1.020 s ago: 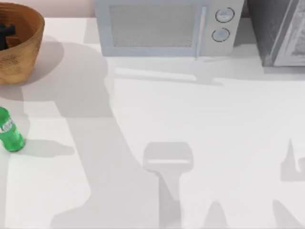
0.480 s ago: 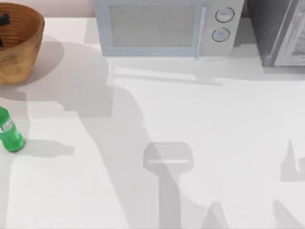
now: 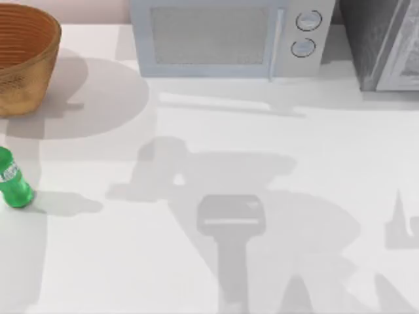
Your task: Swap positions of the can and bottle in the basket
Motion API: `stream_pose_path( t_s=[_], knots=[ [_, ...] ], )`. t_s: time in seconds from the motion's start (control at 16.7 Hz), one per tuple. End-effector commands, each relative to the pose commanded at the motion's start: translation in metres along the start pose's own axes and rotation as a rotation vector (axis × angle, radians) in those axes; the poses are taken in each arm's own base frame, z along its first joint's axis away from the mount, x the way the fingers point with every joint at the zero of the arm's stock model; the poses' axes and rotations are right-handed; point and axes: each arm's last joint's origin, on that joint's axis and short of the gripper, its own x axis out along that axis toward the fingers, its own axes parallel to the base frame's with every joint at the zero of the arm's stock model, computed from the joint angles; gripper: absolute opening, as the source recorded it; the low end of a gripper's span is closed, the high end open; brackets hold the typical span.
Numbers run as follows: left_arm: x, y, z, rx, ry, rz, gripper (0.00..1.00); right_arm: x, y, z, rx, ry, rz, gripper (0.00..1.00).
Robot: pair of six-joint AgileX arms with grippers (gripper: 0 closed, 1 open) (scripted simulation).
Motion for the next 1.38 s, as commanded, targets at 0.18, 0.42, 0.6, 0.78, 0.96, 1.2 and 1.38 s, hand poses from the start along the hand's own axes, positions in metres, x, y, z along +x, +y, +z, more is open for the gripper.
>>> stream_pose_path(
  t_s=[0.18,0.42,0.6,0.78,0.96,1.2,1.38],
  knots=[
    [-0.061,-0.025,-0.056,0.030,-0.184,0.029,0.00,0.000,0.000,0.000,0.000,0.000,0.000,1.00],
    [-0.093,-0.043,-0.152,0.048,-0.412,0.058,0.00,0.000,0.000,0.000,0.000,0.000,0.000,1.00],
    [-0.083,-0.047,-0.212,0.046,-0.553,0.072,0.00,0.000,0.000,0.000,0.000,0.000,0.000,1.00],
    [-0.064,-0.047,-0.251,0.038,-0.660,0.079,0.00,0.000,0.000,0.000,0.000,0.000,0.000,1.00],
    [-0.051,-0.047,-0.270,0.030,-0.723,0.083,0.00,0.000,0.000,0.000,0.000,0.000,0.000,1.00],
    [-0.048,-0.047,-0.273,0.027,-0.736,0.084,0.00,0.000,0.000,0.000,0.000,0.000,0.000,1.00],
    [-0.047,-0.047,-0.273,0.028,-0.729,0.086,0.00,0.000,0.000,0.000,0.000,0.000,0.000,1.00]
  ],
)
